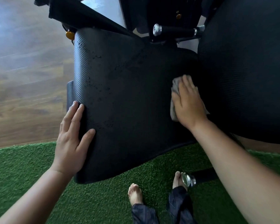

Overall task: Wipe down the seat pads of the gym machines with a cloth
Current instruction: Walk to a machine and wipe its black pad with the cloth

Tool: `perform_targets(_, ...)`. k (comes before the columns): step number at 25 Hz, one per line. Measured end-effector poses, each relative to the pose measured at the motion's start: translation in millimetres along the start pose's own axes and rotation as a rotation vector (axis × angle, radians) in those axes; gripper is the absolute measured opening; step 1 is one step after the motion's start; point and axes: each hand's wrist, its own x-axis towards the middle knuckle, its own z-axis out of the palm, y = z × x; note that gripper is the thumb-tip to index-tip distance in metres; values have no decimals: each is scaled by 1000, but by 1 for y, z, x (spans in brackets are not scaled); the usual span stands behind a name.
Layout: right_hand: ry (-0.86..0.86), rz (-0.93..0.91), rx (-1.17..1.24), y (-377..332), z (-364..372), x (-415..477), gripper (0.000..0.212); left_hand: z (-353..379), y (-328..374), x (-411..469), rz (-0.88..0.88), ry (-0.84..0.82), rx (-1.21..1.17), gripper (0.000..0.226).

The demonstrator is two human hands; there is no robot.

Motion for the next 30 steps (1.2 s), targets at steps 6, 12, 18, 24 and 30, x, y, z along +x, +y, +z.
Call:
perform_targets(6,-54,-8,-114,-1,-6,-6,73,0,1,1,13,-6,6,72)
perform_targets(12,-54,80,-75,-16,-16,95,68,0,2,0,23,0,22,71)
perform_targets(18,-29,-18,-84,-3,-4,-1,63,0,2,1,32,-1,22,71)
perform_targets(24,2,144,-51,-28,-14,125,64,0,2,0,28,7,24,70)
perform_targets(30,-8,-30,-71,-15,2,0,61,0,1,1,34,16,2,70)
